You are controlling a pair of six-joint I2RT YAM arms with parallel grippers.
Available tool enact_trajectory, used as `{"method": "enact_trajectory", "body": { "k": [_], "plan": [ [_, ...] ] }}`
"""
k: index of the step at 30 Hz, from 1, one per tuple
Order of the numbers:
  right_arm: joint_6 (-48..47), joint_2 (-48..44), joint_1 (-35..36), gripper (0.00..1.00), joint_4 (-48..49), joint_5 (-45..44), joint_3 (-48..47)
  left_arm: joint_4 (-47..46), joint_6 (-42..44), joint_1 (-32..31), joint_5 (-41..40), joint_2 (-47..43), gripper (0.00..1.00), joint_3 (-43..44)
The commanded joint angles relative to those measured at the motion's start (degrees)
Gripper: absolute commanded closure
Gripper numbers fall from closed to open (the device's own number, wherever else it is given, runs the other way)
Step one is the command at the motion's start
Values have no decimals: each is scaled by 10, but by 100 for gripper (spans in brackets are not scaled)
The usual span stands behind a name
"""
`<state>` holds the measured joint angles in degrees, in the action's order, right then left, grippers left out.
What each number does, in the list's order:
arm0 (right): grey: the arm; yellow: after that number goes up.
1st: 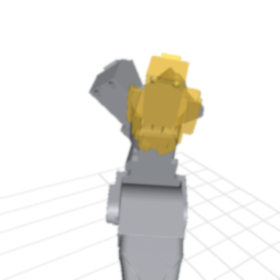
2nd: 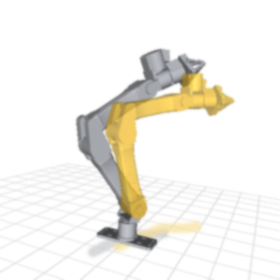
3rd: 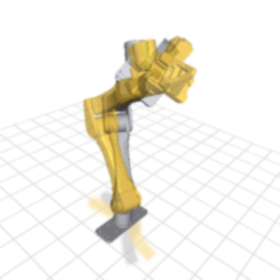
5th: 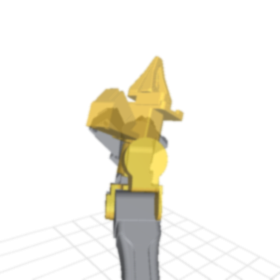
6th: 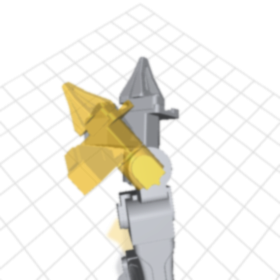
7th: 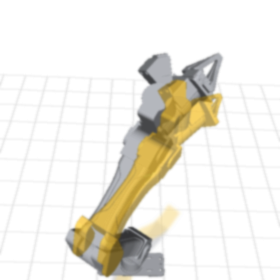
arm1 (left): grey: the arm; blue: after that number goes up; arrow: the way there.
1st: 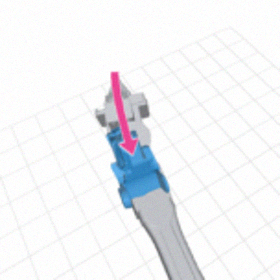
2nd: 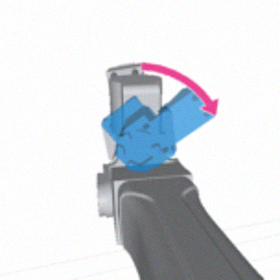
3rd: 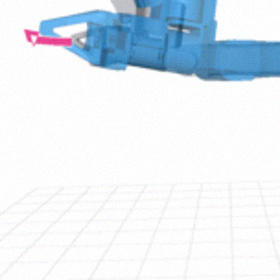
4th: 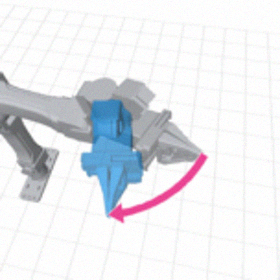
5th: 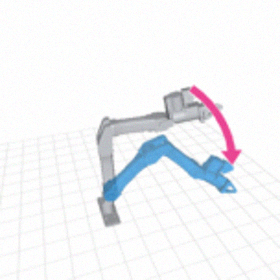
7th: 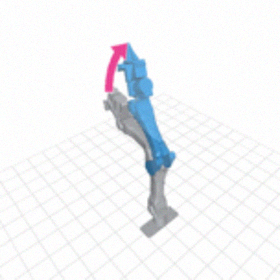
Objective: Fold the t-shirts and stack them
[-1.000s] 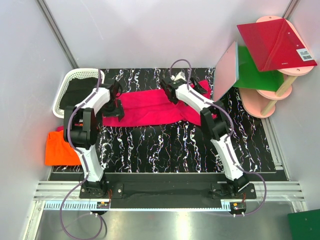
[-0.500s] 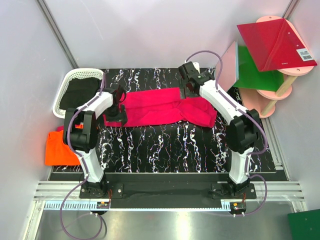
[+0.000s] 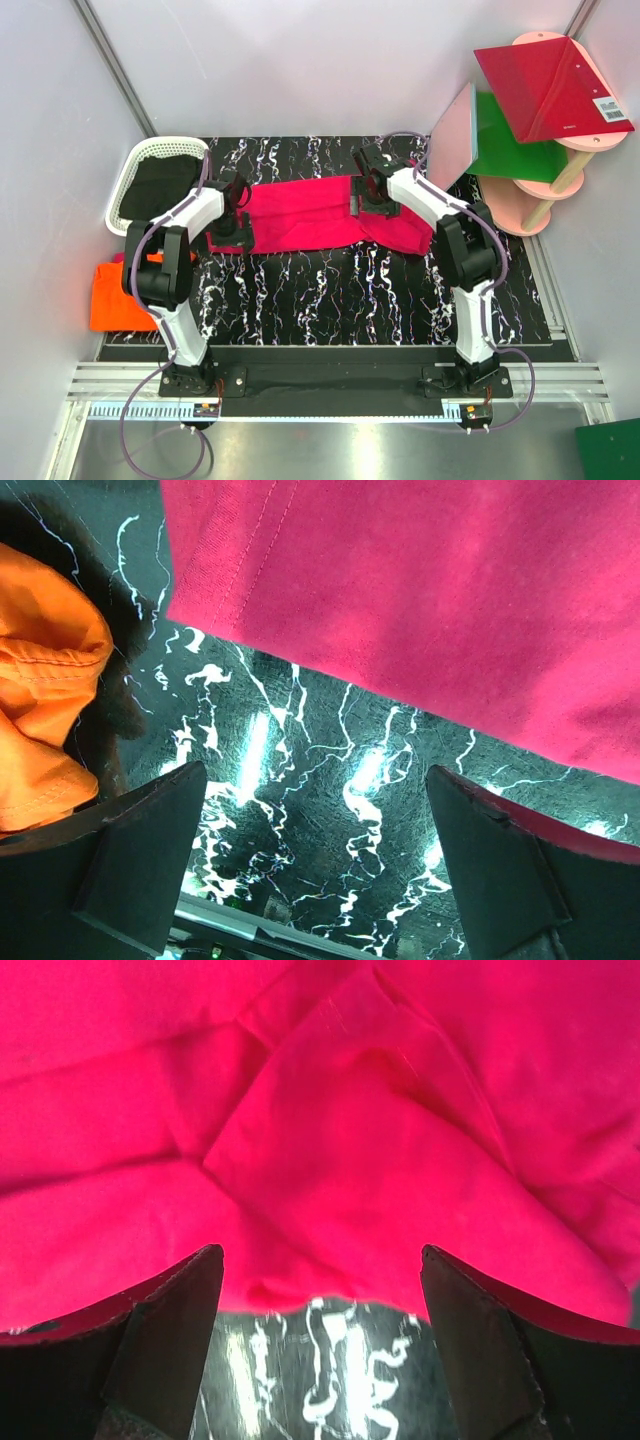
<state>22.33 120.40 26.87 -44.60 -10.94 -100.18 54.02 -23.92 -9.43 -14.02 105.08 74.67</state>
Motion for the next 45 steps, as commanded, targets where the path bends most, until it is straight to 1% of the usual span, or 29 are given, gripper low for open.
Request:
{"method": "enact_trajectory", "body": {
  "k": [1,6,12,16,17,19,22,23,30,36,38,39,40,41,42,43,45],
  "plan": [
    [-6,39,-2,12,20,-22,-62,-9,5,-2,8,-31,3,-8],
    [-18,84,-2,12,21,-50,-123,-8,5,-2,9,-36,3,-13],
    [-32,138,-9,13,20,-58,-197,-4,3,-2,1,-29,3,-14],
    [-40,179,-12,16,13,-61,-253,1,4,-3,0,-23,3,-8],
    [-42,189,-13,21,1,-66,-265,1,4,-3,-1,-22,3,-6],
    [-40,217,-14,21,-22,-77,-309,6,5,-3,-5,-21,3,-1],
    [-28,251,-14,21,-87,-123,-381,8,8,-3,-9,-16,3,4],
    [-19,257,-14,21,-109,-138,-392,10,8,-3,-10,-15,3,5],
    [-10,237,-14,21,-121,-159,-390,7,3,-5,-7,-1,3,4],
    [-1,198,-15,21,-121,-166,-346,7,1,-9,-7,6,3,7],
    [-3,203,-14,24,-119,-164,-341,8,3,-10,-7,7,3,10],
    [-4,209,-16,30,-120,-162,-346,8,4,-10,-7,8,3,9],
    [-6,215,-15,54,-121,-155,-350,7,4,-11,-7,8,3,11],
    [-4,226,-16,76,-122,-150,-353,7,4,-11,-7,8,3,9],
    [-2,229,-16,94,-124,-147,-360,7,5,-12,-8,6,3,9],
    [6,234,-16,100,-128,-146,-361,7,5,-11,-9,6,3,9],
    [9,233,-16,100,-129,-143,-361,8,6,-12,-11,3,3,7]
  ]
}}
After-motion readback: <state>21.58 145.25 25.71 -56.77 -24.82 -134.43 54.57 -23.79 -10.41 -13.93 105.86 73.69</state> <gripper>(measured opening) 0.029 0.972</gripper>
